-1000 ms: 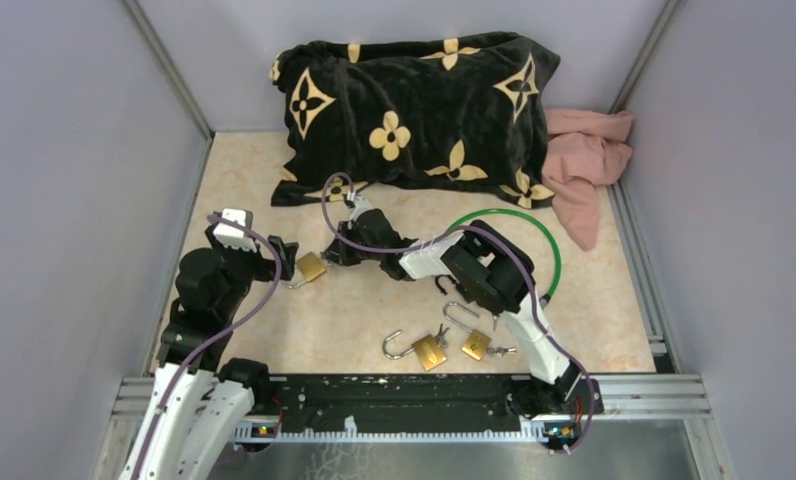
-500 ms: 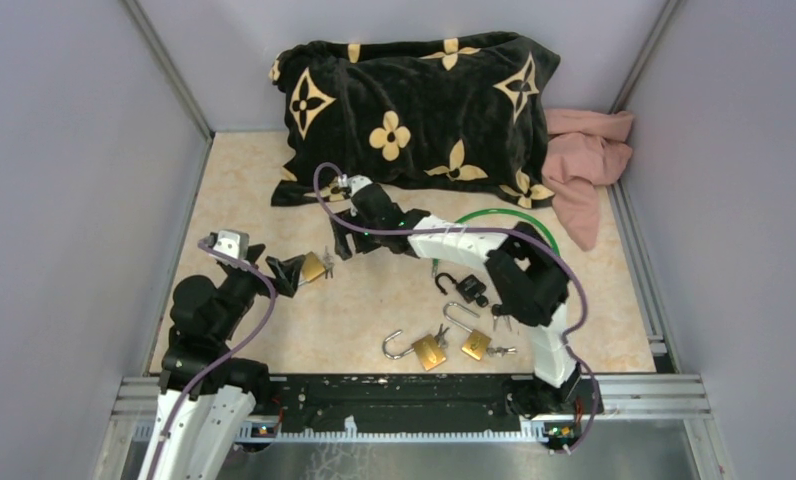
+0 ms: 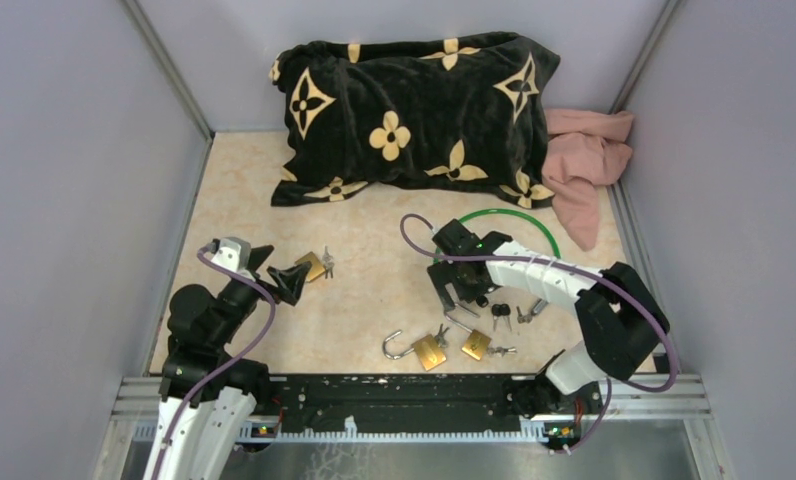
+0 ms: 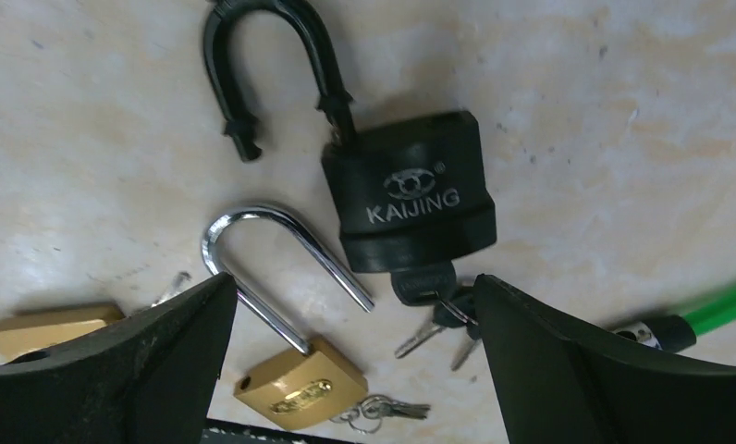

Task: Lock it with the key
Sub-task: Place the key at the center of the board, then pick up the lock from the center of the board.

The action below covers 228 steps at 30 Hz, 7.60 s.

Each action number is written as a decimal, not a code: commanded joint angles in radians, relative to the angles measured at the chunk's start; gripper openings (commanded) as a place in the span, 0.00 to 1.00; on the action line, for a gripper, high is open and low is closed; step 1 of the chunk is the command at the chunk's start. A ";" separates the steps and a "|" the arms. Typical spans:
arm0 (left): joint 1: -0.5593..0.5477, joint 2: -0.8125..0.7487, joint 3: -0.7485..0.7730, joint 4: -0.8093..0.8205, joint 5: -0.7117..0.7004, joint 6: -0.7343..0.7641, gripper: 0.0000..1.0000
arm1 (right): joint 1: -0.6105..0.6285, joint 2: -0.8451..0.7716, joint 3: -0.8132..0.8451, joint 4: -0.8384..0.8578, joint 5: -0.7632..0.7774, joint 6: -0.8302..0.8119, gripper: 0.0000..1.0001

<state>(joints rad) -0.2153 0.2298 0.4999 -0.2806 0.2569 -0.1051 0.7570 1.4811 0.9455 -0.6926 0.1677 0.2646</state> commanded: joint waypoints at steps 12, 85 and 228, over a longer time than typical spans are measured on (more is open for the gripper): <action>0.010 -0.004 -0.011 0.035 0.047 -0.010 0.99 | -0.188 0.061 0.024 -0.043 -0.084 -0.219 0.79; -0.141 0.648 0.503 -0.583 0.757 0.662 0.13 | 0.343 -0.100 0.413 0.301 -0.556 -0.212 0.00; -0.077 0.269 0.078 0.487 0.792 -0.373 0.41 | 0.202 -0.447 -0.174 1.315 -0.740 0.100 0.00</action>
<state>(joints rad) -0.2962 0.4927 0.6056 0.0685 1.0100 -0.3958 0.9634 1.0340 0.6685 0.5114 -0.5522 0.3706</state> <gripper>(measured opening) 0.432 0.347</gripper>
